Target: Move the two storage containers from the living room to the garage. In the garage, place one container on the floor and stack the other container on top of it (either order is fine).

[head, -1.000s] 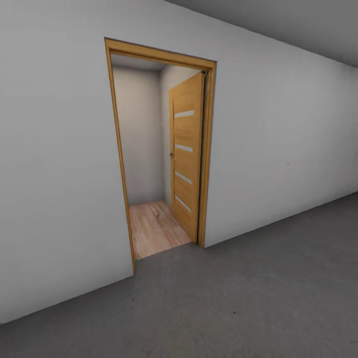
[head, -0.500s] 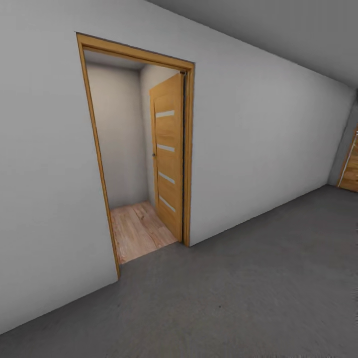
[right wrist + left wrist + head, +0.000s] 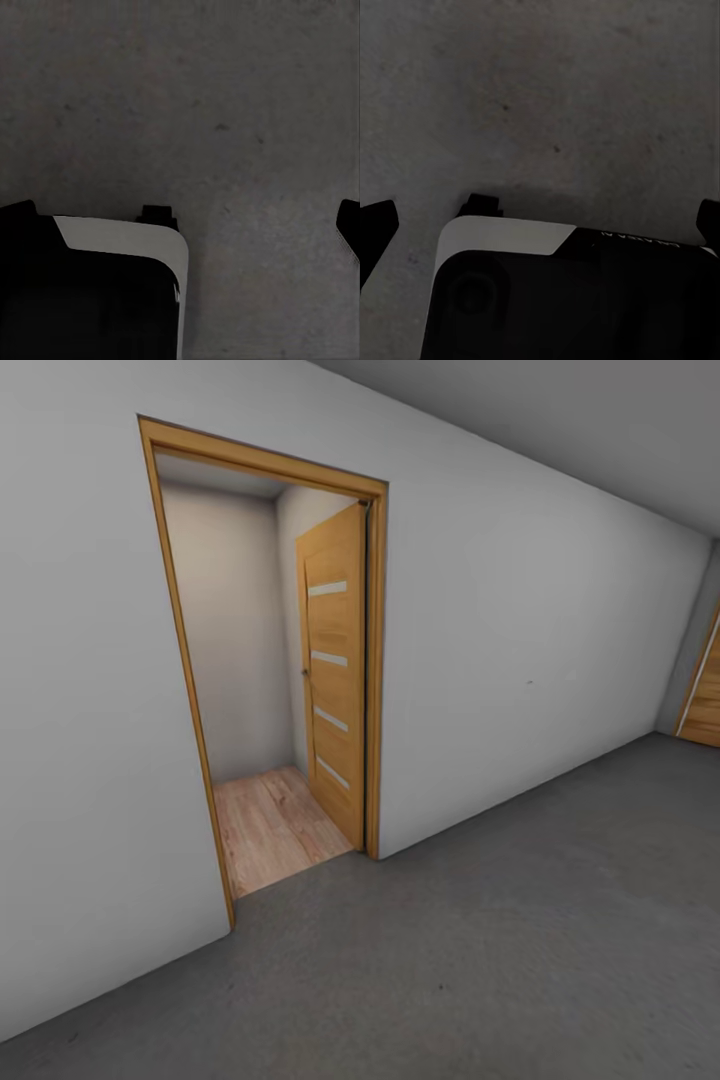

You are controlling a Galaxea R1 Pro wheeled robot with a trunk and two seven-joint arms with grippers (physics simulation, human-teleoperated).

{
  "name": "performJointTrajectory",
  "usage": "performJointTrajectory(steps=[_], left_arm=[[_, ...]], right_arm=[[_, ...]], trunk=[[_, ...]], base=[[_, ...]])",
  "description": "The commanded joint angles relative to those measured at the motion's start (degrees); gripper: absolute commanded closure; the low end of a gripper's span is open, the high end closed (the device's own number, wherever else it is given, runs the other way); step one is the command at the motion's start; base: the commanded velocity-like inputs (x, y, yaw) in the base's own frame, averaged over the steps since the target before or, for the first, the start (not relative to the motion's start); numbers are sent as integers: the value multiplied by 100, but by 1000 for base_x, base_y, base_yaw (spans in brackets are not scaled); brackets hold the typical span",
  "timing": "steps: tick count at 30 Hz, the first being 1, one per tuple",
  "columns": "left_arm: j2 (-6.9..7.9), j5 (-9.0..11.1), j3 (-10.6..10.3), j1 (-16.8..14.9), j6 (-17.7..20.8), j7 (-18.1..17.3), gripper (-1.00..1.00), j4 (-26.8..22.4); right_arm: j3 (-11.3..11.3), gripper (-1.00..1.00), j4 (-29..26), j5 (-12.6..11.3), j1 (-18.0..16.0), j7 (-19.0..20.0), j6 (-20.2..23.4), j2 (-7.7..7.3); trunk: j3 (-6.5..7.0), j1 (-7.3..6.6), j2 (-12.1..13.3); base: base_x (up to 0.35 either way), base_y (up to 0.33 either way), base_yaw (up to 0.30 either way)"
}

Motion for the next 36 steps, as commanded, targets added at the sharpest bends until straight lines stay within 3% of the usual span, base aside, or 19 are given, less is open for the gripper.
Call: performJointTrajectory(steps=[1, 36], left_arm=[[-1, 56, -48, -6, -20, -8, -100, 9], [11, 56, -55, -6, -11, -9, -100, 9]], right_arm=[[49, -100, 18, -43, -8, -7, -34, 1], [60, -100, 18, -37, -8, -61, -24, 49]], trunk=[[-8, 3, -4], [-8, 3, -4]], base=[[302, -38, -1], [322, -3, 0]])
